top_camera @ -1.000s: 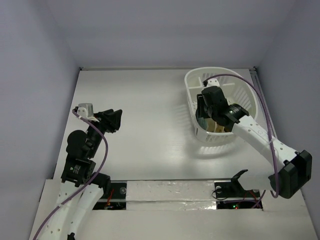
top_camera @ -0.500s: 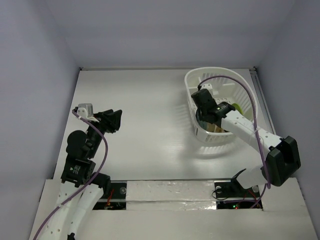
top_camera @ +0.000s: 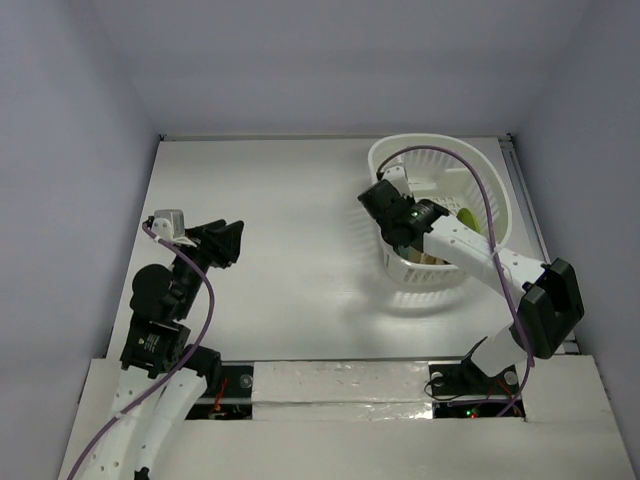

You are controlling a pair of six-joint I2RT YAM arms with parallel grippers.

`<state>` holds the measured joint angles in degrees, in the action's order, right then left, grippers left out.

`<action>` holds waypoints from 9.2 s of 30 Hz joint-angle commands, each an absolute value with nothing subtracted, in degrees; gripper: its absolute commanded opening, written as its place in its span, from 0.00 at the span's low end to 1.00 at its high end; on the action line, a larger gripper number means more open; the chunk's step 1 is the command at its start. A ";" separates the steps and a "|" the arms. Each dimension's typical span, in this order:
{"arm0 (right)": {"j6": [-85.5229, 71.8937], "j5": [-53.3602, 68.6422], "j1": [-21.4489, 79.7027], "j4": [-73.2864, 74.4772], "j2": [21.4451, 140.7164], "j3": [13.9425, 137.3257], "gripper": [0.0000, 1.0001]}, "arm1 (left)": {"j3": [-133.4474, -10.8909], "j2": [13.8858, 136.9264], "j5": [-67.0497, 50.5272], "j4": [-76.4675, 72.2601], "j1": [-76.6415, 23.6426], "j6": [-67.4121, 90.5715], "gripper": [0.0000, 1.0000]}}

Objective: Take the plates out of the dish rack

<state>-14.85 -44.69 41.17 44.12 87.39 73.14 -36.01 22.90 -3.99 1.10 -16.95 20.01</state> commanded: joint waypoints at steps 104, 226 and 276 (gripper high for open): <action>-15.64 -40.42 34.01 42.01 84.02 70.57 0.37 | -37.44 22.41 2.37 1.23 -17.84 20.21 0.41; -24.43 -45.17 40.88 29.78 72.87 68.47 0.00 | -37.27 21.09 1.58 1.14 -17.84 20.30 0.39; -11.87 -42.98 29.09 53.61 84.64 77.43 0.00 | -37.44 17.67 3.08 1.85 -19.42 20.21 0.34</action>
<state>-13.04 -40.80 28.80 53.17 84.90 74.19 -36.01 18.17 2.68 3.75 -19.16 20.27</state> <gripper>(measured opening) 0.119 0.332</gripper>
